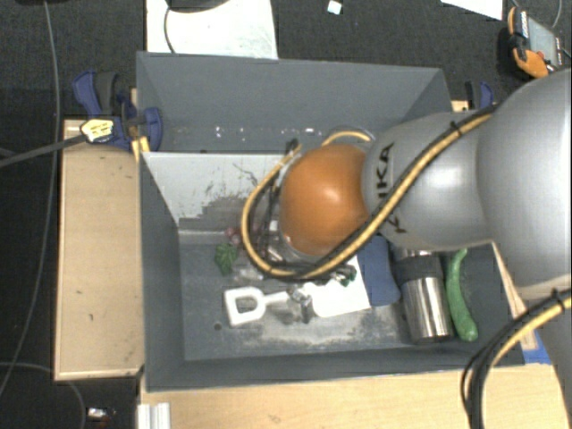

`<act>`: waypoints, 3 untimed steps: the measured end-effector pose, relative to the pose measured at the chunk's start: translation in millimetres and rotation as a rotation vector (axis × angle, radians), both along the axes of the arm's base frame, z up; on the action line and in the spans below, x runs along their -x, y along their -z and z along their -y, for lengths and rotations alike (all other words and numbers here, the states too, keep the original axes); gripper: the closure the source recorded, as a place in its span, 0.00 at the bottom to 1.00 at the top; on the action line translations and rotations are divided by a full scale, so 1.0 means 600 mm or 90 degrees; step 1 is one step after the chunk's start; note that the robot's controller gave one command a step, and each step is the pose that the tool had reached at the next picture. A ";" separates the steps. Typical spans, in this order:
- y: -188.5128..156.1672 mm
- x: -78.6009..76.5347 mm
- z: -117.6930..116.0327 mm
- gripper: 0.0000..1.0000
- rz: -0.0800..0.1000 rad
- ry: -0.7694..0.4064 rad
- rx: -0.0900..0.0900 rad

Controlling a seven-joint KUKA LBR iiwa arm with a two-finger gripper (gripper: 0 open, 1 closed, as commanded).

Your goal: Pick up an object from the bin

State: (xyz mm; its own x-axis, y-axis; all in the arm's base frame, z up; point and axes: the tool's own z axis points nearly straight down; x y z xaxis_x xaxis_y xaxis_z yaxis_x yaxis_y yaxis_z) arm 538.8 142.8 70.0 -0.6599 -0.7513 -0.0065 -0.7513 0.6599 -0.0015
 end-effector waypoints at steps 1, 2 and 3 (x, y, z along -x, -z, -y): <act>-0.004 -0.036 -0.003 1.00 -0.001 0.251 -0.001; -0.004 -0.036 -0.003 1.00 -0.001 0.252 -0.001; -0.051 -0.035 0.001 1.00 -0.007 0.255 0.001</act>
Offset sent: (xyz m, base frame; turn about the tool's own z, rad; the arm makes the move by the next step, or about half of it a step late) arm 0.0000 0.0000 0.0000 0.0000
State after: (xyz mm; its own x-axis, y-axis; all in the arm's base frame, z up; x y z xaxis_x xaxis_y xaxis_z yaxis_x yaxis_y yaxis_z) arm 559.9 142.1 100.9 -0.9006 -0.4347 0.0034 -0.4347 0.9006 0.0039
